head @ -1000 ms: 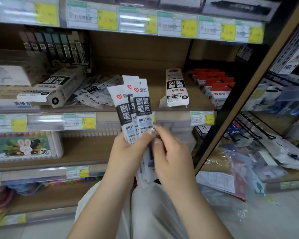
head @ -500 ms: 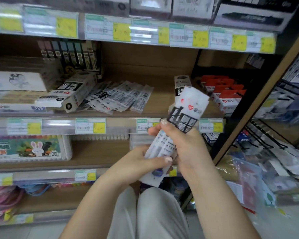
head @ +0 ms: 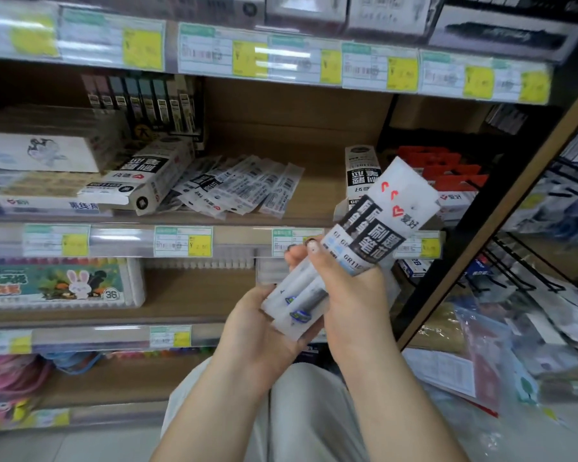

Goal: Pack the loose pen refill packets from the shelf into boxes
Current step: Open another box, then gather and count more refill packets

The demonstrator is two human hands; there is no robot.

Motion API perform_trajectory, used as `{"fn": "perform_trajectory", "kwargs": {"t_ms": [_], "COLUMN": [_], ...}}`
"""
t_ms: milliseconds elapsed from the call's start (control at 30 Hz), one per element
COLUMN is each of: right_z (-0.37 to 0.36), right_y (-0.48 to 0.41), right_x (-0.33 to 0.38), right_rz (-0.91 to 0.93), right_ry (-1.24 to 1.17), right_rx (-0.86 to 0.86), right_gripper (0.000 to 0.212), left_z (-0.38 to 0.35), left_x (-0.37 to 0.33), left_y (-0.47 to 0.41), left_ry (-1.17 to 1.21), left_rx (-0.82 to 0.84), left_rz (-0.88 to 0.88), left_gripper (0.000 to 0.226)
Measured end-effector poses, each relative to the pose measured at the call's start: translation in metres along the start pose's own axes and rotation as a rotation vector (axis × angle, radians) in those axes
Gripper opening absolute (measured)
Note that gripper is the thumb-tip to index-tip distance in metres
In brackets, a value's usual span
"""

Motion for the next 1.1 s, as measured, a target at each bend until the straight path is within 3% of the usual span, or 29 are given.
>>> {"fn": "perform_trajectory", "kwargs": {"t_ms": [100, 267, 400, 500, 600, 767, 933, 1100], "right_z": [-0.002, -0.013, -0.013, -0.012, -0.01, -0.004, 0.004, 0.004], "right_y": [-0.009, -0.015, -0.013, -0.005, 0.0, 0.002, 0.003, 0.002], "right_x": [0.012, 0.018, 0.021, 0.02, 0.022, 0.028, 0.024, 0.029], "right_rz": [0.021, 0.021, -0.108, -0.216, -0.206, -0.158, -0.114, -0.085], "right_ry": [-0.133, -0.254, -0.215, -0.219, -0.175, -0.161, -0.129, -0.107], "right_rx": [0.021, 0.094, 0.307, 0.441, 0.492, 0.464, 0.326, 0.397], "right_gripper": [0.015, 0.007, 0.015, 0.021, 0.023, 0.025, 0.024, 0.036], "left_z": [-0.005, -0.021, -0.021, -0.024, -0.029, -0.033, -0.032, -0.032], "left_x": [-0.021, -0.038, -0.035, -0.023, -0.011, -0.001, 0.003, 0.009], "left_y": [0.014, 0.044, 0.06, 0.065, 0.065, 0.064, 0.064, 0.064], "left_ry": [-0.275, -0.776, -1.026, -1.069, -1.115, -1.105, -0.963, -0.926], "left_rx": [-0.108, -0.165, -0.105, -0.012, -0.045, -0.158, -0.243, -0.238], "left_rz": [-0.169, -0.332, -0.278, -0.265, -0.395, -0.61, -0.669, -0.619], "left_gripper": [0.027, 0.024, 0.04, 0.041, 0.035, 0.03, 0.035, 0.026]}}
Point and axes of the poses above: each hand's wrist, its own y-axis away from the middle knuckle, its own z-axis out of the back of the hand, x = y × z, the point moved 4 cm from there along -y, towards the middle knuckle, and after that the axes turned 14 degrees about z, right-handed, at the moved point
